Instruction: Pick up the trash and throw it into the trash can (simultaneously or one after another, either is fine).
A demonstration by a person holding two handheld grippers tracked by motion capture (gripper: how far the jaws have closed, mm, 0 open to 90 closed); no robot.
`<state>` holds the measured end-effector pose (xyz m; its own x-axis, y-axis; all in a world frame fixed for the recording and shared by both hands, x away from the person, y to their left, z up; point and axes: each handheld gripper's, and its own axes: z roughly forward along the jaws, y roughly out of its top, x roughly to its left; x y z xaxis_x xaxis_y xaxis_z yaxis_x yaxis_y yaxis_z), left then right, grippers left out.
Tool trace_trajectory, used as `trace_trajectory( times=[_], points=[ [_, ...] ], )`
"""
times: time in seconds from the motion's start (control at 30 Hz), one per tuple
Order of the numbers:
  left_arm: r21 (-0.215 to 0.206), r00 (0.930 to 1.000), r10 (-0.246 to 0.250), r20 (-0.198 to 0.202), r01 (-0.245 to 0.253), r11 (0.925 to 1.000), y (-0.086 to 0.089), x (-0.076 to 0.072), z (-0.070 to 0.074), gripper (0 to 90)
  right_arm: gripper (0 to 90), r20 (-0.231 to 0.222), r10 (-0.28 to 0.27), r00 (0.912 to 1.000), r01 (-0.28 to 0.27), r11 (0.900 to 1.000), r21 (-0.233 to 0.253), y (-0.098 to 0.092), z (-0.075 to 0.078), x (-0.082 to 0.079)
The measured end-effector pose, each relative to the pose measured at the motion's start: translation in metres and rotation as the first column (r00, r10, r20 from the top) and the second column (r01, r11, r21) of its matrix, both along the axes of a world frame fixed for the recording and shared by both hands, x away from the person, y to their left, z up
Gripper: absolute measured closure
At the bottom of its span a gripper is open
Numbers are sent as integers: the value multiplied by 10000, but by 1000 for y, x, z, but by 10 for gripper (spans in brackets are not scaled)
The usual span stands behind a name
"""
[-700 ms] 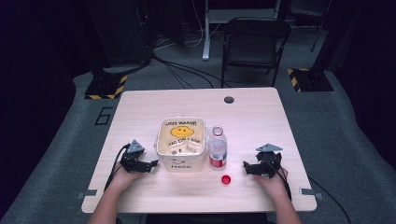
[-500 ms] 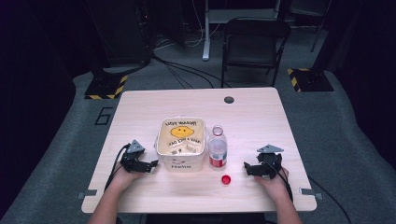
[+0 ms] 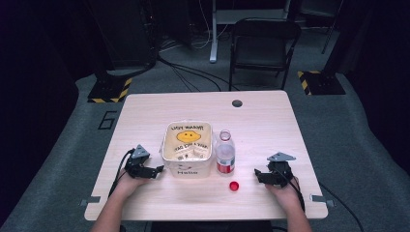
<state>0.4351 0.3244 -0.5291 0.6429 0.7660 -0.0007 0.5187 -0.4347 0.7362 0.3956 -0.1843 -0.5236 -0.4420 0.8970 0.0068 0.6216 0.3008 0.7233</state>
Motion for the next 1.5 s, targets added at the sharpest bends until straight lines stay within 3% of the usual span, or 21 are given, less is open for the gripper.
trace_trajectory(
  times=[0.27,0.33,0.57,0.87,1.03,1.33,1.5],
  points=[
    [96,10000,-17,-31,17,10000,0,1,1,120,299,-54,-1,10000,0,10000,-59,2,2,0],
    [-83,9999,137,-6,-138,9999,-2,2,0,119,316,-64,54,10000,-55,9999,-108,1,2,1],
    [-46,9998,196,-9,-196,9998,-2,2,0,119,327,-66,65,10000,-64,9998,203,3,10,1],
    [-128,9996,277,-2,-277,9995,-3,3,-1,119,357,333,791,9963,-806,9958,441,12,26,-8],
    [-103,9995,306,57,-305,9995,-3,4,-1,119,391,195,1103,9937,-1109,9933,323,17,33,-8],
    [-137,9994,336,78,-335,9993,-3,4,-1,119,361,180,1189,9927,-1197,9912,561,23,43,-9],
    [-132,9994,340,25,-340,9993,-3,3,-1,118,345,378,1639,9858,-1656,9850,477,36,55,-11]
  ],
)
